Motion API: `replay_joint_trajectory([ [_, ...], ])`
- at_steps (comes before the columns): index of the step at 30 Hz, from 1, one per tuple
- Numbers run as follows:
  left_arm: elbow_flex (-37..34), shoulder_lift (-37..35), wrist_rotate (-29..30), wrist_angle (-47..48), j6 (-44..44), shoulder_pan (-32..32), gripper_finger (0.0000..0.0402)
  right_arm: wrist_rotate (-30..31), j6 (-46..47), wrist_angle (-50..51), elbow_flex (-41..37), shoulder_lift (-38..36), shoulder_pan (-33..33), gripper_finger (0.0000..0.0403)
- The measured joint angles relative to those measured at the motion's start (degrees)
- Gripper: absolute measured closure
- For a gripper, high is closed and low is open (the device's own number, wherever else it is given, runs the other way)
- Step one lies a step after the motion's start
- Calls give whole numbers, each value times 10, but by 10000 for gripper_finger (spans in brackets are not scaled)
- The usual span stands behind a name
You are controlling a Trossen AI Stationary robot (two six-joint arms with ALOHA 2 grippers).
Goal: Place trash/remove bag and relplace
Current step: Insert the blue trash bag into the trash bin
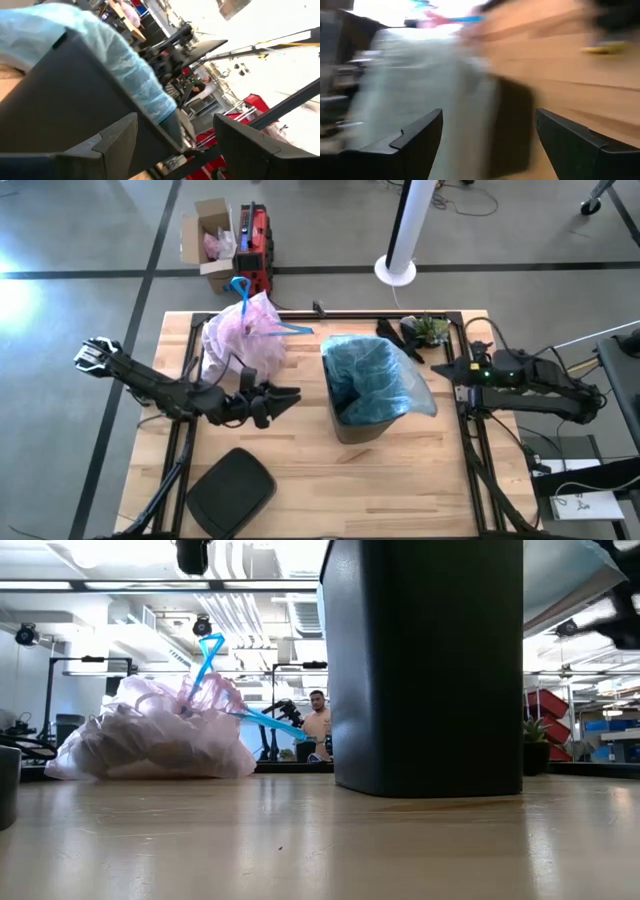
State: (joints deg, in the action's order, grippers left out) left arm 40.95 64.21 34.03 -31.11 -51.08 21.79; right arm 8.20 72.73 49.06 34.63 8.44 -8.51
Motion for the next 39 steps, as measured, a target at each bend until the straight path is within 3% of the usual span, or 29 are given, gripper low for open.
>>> replay_joint_trajectory([
  [3,23,7,0,12,15,0,157,7,14,23,-1,-2,0,100],
  [10,84,35,-1,65,61,-2,153,-49,66,-203,-123,-8,0,94],
  [13,112,37,-4,99,65,5,153,-69,87,-229,-156,-19,0,94],
  [15,133,36,-5,128,66,13,155,-64,99,-264,-170,-34,0,94],
  [19,174,38,3,203,59,23,160,-53,109,-448,-195,-52,0,94],
  [22,195,40,6,240,51,23,162,-52,113,-503,-196,-47,0,94],
  [29,244,40,16,304,69,22,162,-52,-22,-509,-60,51,0,109],
  [34,296,40,21,395,82,10,160,-65,-131,-459,70,198,0,120],
  [39,351,40,21,427,149,2,160,-101,-231,-446,189,368,32,121],
])
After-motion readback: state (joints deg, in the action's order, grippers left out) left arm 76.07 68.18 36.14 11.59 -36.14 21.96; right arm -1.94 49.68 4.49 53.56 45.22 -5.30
